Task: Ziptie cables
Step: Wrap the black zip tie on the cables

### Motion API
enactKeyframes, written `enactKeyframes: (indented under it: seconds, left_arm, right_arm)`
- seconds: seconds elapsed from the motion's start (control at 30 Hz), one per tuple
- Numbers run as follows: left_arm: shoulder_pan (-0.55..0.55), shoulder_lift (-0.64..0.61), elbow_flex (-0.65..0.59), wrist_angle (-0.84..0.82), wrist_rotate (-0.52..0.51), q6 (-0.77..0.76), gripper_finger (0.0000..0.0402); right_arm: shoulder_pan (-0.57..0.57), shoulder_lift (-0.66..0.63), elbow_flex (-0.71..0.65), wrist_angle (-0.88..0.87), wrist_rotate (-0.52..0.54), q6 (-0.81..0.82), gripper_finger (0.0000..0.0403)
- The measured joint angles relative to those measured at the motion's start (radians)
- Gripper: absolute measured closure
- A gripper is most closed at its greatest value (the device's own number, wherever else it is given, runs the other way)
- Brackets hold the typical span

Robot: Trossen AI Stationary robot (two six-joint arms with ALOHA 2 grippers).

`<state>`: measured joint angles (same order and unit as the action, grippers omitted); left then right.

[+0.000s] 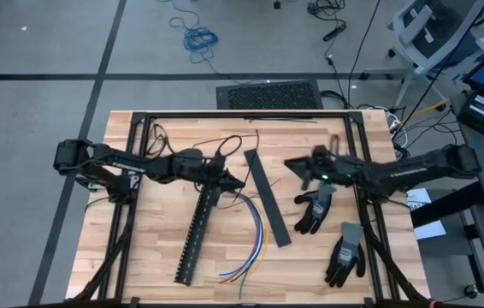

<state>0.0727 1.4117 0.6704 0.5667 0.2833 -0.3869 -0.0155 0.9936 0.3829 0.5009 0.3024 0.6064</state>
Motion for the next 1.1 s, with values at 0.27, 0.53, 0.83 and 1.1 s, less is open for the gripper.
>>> enactKeyframes:
  seconds: [0.27, 0.53, 0.83, 1.1]
  left_arm:
    - [-0.015, 0.000, 0.000, 0.162, -0.011, -0.079, 0.0401]
    - [-0.068, 0.000, -0.038, 0.203, 0.001, -0.052, 0.0401]
    - [-0.071, 0.000, -0.116, 0.181, 0.003, -0.053, 0.0401]
    - [-0.071, 0.000, -0.123, 0.182, 0.003, -0.071, 0.0401]
  right_arm:
    - [-0.131, 0.175, 0.273, 0.013, -0.213, -0.124, 0.0385]
    - [-0.226, 0.352, 0.208, 0.507, -0.308, 0.141, 0.0348]
    - [-0.228, 0.615, 0.281, 0.721, -0.393, 0.398, 0.0231]
    - [-0.249, 0.430, 0.282, 0.535, -0.432, 0.253, 0.0197]
